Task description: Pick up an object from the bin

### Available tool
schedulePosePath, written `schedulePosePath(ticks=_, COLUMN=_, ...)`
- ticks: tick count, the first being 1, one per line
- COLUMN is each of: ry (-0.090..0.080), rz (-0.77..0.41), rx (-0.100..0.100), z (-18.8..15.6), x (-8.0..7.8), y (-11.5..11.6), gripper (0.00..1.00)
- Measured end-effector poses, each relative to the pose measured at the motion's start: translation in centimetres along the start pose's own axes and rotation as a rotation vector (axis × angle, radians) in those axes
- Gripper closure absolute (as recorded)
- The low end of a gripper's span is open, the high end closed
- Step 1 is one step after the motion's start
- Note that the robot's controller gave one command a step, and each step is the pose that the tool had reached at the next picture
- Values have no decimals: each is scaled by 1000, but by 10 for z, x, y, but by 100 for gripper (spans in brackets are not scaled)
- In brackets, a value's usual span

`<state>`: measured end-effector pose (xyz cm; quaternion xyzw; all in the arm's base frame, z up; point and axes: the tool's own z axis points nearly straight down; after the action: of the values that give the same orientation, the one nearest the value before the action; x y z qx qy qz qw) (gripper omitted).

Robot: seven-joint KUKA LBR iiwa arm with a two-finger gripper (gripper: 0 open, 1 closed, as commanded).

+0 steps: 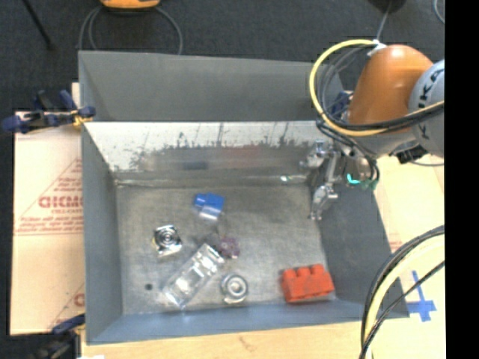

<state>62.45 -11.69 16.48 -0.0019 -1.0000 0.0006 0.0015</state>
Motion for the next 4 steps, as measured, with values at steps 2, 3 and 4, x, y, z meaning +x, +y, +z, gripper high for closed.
schedulePosePath(ticks=2, ry=-11, rz=-95, rx=2, z=91, x=-27, y=144, gripper=0)
schedulePosePath(ticks=3, ry=-18, rz=-68, rx=-3, z=89, x=-7, y=226, gripper=0)
schedulePosePath(ticks=4, ry=-8, rz=87, rx=-3, z=79, x=-3, y=201, gripper=0)
